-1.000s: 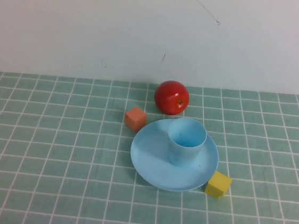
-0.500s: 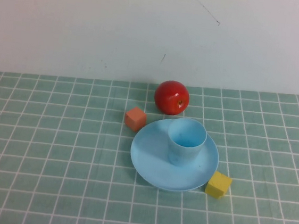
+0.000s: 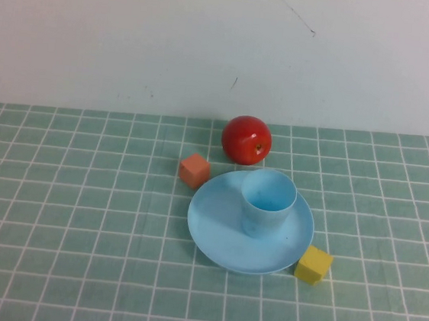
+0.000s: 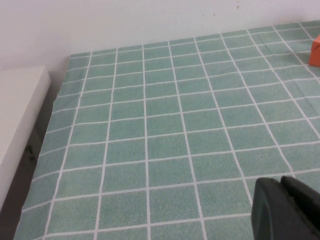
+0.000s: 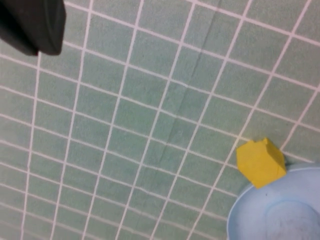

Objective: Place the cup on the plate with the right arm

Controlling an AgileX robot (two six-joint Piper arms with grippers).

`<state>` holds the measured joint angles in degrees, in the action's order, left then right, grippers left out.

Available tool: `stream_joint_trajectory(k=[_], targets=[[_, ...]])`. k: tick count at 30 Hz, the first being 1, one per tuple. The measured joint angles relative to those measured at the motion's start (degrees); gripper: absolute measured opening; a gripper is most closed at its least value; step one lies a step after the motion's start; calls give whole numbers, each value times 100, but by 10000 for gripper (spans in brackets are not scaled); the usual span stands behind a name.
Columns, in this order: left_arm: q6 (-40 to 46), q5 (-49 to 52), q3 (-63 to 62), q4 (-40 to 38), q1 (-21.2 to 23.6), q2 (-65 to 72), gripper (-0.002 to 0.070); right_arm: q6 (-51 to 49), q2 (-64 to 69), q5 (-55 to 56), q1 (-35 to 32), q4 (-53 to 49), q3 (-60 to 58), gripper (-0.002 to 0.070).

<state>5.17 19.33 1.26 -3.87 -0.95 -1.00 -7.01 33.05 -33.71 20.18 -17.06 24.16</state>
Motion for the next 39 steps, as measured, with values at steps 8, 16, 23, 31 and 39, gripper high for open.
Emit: stream_joint_trajectory(k=[8, 16, 23, 31, 39], targets=[[0, 0, 0, 0, 0, 0, -3, 27, -1708, 646, -973, -60, -775, -3], [0, 0, 0, 0, 0, 0, -4, -59, -2640, 1161, -1838, -64, -1799, -3], [0, 0, 0, 0, 0, 0, -3, -79, -2679, 1161, -1850, -64, -2048, -3], [0, 0, 0, 0, 0, 0, -4, 587, -3215, 1833, -1860, 462, -2388, -3], [0, 0, 0, 0, 0, 0, -3, 1685, -3360, 1343, -2129, 1229, -2575, -3]])
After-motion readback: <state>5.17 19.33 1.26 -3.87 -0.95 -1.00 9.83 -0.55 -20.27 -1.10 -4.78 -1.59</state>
